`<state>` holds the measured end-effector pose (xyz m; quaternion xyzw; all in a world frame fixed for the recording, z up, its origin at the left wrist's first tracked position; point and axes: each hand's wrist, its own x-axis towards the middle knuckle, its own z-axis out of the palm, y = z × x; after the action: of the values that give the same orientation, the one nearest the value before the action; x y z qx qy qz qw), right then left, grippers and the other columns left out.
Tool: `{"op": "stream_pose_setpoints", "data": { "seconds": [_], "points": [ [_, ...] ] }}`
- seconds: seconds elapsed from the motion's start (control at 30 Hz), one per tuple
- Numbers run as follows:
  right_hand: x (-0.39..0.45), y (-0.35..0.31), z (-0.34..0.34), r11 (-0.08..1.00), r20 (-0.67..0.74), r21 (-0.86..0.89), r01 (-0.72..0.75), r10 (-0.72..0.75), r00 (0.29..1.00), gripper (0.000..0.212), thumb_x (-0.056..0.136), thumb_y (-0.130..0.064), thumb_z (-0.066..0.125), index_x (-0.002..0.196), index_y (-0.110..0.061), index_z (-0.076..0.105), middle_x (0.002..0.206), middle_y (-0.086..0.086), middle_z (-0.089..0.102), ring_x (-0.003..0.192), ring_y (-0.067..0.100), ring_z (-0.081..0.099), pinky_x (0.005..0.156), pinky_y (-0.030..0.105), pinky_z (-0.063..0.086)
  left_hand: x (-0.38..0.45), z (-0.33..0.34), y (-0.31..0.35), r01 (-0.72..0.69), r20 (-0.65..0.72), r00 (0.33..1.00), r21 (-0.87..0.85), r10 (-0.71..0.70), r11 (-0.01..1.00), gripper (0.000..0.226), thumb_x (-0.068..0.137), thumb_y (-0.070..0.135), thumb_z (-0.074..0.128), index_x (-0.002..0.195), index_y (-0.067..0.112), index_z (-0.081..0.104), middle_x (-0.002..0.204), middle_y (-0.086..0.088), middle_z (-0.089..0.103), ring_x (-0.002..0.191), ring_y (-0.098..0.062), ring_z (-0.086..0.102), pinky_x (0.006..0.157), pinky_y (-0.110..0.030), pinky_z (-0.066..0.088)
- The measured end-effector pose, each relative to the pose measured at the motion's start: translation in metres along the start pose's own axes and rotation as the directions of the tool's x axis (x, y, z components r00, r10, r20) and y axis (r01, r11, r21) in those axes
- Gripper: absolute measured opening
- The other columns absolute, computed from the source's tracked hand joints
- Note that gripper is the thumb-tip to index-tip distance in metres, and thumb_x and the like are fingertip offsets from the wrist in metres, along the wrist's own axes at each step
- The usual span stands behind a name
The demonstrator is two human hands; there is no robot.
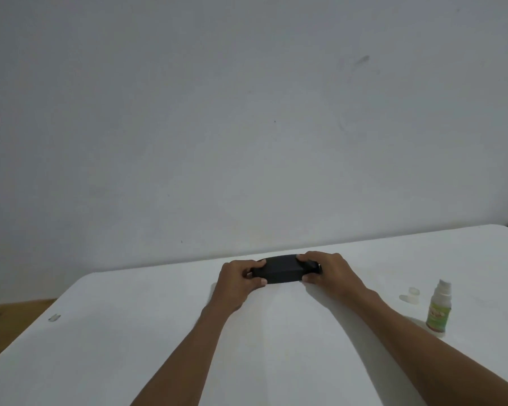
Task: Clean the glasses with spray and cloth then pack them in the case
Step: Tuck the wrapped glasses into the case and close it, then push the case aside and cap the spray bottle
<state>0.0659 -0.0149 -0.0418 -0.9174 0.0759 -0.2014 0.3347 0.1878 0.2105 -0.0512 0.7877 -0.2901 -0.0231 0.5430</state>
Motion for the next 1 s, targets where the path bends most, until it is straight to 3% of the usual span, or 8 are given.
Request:
{"op": "stream_pose_setpoints", "data": {
  "seconds": [0.2,0.4,0.6,0.7,0.8,0.87,0.93,1.0],
  "points": [
    [0.044,0.007,0.009,0.998,-0.016,-0.060,-0.005,0.004,1.000,0.039,0.082,-0.016,0.077,0.120,-0.025,0.071,0.094,-0.011,0.065,0.092,0.018,0.063,0.072,0.023,0.040,0.042,0.002,-0.010,-0.025,-0.005,1.000,0.058,0.025,0.998,0.050,0.072,0.001,0.089,0.118,0.014,0.076,0.111,-0.001,0.075,0.106,-0.020,0.070,0.097,-0.021,0.053],
    [0.062,0.010,0.015,0.994,-0.028,-0.102,-0.048,0.045,0.999,0.039,0.083,-0.017,0.077,0.121,-0.025,0.071,0.102,0.004,0.073,0.095,0.026,0.065,0.079,0.032,0.050,0.057,0.001,-0.015,-0.022,-0.006,1.000,0.088,0.023,0.996,0.050,0.073,-0.003,0.087,0.121,0.009,0.074,0.109,-0.004,0.074,0.095,-0.011,0.066,0.081,-0.003,0.047],
    [0.062,-0.015,0.014,0.926,-0.036,-0.364,-0.101,0.094,0.995,0.041,0.091,-0.013,0.061,0.129,-0.027,0.067,0.113,0.012,0.068,0.112,0.031,0.059,0.082,0.034,0.050,0.052,0.004,-0.005,0.020,-0.008,1.000,0.204,-0.019,0.979,0.053,0.080,0.000,0.082,0.128,0.017,0.069,0.123,-0.010,0.070,0.106,-0.019,0.067,0.080,-0.003,0.046],
    [0.057,-0.033,0.007,0.864,0.003,-0.494,-0.100,0.116,0.993,0.037,0.095,-0.010,0.050,0.126,-0.024,0.066,0.113,0.010,0.066,0.117,0.030,0.054,0.077,0.033,0.044,0.035,0.004,0.011,-0.014,0.079,0.997,0.463,-0.026,0.886,0.064,0.091,0.015,0.074,0.149,0.025,0.049,0.147,-0.010,0.050,0.133,-0.023,0.050,0.100,-0.015,0.035],
    [0.043,-0.046,-0.012,0.836,0.000,-0.540,-0.097,0.115,0.993,0.031,0.091,-0.011,0.056,0.118,-0.020,0.069,0.110,0.008,0.069,0.111,0.027,0.061,0.073,0.031,0.046,0.013,0.007,0.025,-0.046,0.080,0.997,0.542,0.003,0.839,0.072,0.093,0.024,0.072,0.155,0.029,0.037,0.164,-0.006,0.028,0.150,-0.022,0.029,0.115,-0.026,0.028],
    [0.030,-0.052,-0.034,0.852,-0.042,-0.514,-0.103,0.095,0.995,0.035,0.090,-0.014,0.061,0.123,-0.023,0.068,0.117,0.006,0.068,0.113,0.026,0.063,0.084,0.033,0.050,0.002,0.013,0.036,-0.073,0.086,0.996,0.493,0.035,0.867,0.065,0.089,0.020,0.075,0.149,0.024,0.049,0.158,-0.004,0.040,0.137,-0.018,0.046,0.102,-0.012,0.036],
    [0.017,-0.054,-0.062,0.873,-0.105,-0.470,-0.128,0.088,0.991,0.039,0.090,-0.020,0.065,0.128,-0.029,0.066,0.125,0.004,0.066,0.119,0.024,0.061,0.094,0.033,0.047,-0.005,0.021,0.050,-0.083,0.105,0.994,0.442,0.041,0.893,0.054,0.086,0.014,0.078,0.137,0.018,0.062,0.144,-0.004,0.056,0.111,-0.012,0.062,0.076,0.002,0.043],
    [0.002,-0.053,-0.093,0.881,-0.170,-0.446,-0.157,0.089,0.981,0.037,0.089,-0.024,0.066,0.126,-0.032,0.067,0.125,0.002,0.068,0.119,0.023,0.062,0.094,0.032,0.046,-0.010,0.033,0.065,-0.119,0.119,0.990,0.442,0.074,0.889,0.042,0.085,0.013,0.078,0.127,0.015,0.070,0.131,-0.003,0.067,0.093,-0.009,0.065,0.062,0.003,0.043]
  ]
}}
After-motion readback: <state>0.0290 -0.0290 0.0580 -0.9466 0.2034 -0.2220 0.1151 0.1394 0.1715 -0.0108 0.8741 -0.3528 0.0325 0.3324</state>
